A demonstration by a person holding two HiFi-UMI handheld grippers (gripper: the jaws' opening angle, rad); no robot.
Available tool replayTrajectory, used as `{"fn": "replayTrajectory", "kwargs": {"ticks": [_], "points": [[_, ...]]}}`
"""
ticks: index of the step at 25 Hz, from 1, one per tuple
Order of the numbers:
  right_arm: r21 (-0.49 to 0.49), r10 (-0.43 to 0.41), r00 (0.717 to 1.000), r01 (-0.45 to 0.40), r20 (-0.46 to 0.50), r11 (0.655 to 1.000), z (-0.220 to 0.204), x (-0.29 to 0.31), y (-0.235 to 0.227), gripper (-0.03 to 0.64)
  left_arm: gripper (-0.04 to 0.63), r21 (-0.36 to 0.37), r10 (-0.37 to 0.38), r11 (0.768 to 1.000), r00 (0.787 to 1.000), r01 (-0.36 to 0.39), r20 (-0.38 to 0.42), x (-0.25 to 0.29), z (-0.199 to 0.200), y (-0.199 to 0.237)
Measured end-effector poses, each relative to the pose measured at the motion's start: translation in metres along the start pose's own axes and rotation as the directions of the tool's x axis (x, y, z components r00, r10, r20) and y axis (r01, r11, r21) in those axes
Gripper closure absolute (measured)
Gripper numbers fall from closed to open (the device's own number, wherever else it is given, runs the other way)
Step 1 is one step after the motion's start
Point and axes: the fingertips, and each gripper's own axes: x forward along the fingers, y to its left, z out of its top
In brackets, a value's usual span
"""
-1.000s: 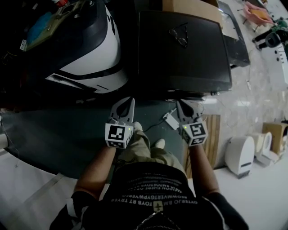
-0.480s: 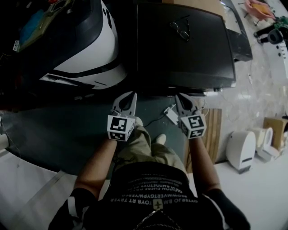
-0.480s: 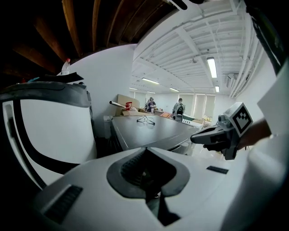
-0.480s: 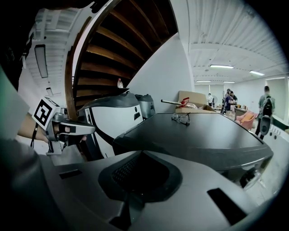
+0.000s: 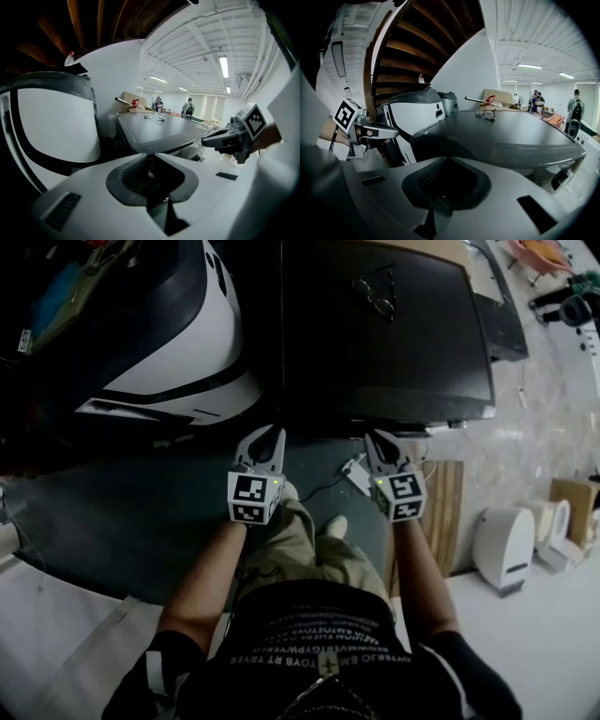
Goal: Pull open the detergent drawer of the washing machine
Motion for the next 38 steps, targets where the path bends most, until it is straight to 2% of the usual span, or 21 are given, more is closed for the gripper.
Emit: {"fn": "replayTrajectory", "kwargs": {"ticks": [2,7,17,24,33,36,38], "points": [[0.010,-0.006,1.000,0.006,-0.006,1.000,-0.004,0.003,-0.003,0.615,0.526,-0.002,-0.004,1.000,1.000,0.004,-0.014,0.007,-0.005,0.001],[0.016,-0.014,1.000,0.014,-0.025,1.000,-0.012,0.011,-0.007,0.614,0.502,-0.025,-0.025,0.999,0.999,0.024,-0.036,0.024,-0.014,0.002],[0.009,-0.055,0.998,0.056,-0.039,0.998,-0.020,0.023,-0.016,0.611,0.486,-0.038,-0.043,0.998,0.997,0.041,-0.056,0.039,-0.025,0.004],[0.007,-0.039,0.998,0.040,-0.050,0.999,-0.026,0.033,-0.016,0.543,0.476,-0.031,-0.039,0.999,0.997,0.037,-0.069,0.046,-0.029,0.002],[0.002,-0.016,0.998,0.016,-0.054,1.000,-0.025,0.041,-0.013,0.538,0.476,0.002,-0.013,1.000,0.997,0.013,-0.074,0.048,-0.029,0.004],[0.002,-0.008,0.999,0.008,-0.048,1.000,-0.025,0.041,-0.013,0.537,0.476,-0.010,-0.024,1.000,0.997,0.023,-0.076,0.047,-0.029,0.004],[-0.006,0.002,0.999,-0.003,-0.047,1.000,-0.026,0.041,-0.013,0.537,0.483,0.025,-0.061,0.998,0.995,0.064,-0.083,0.047,-0.029,-0.005]]}}
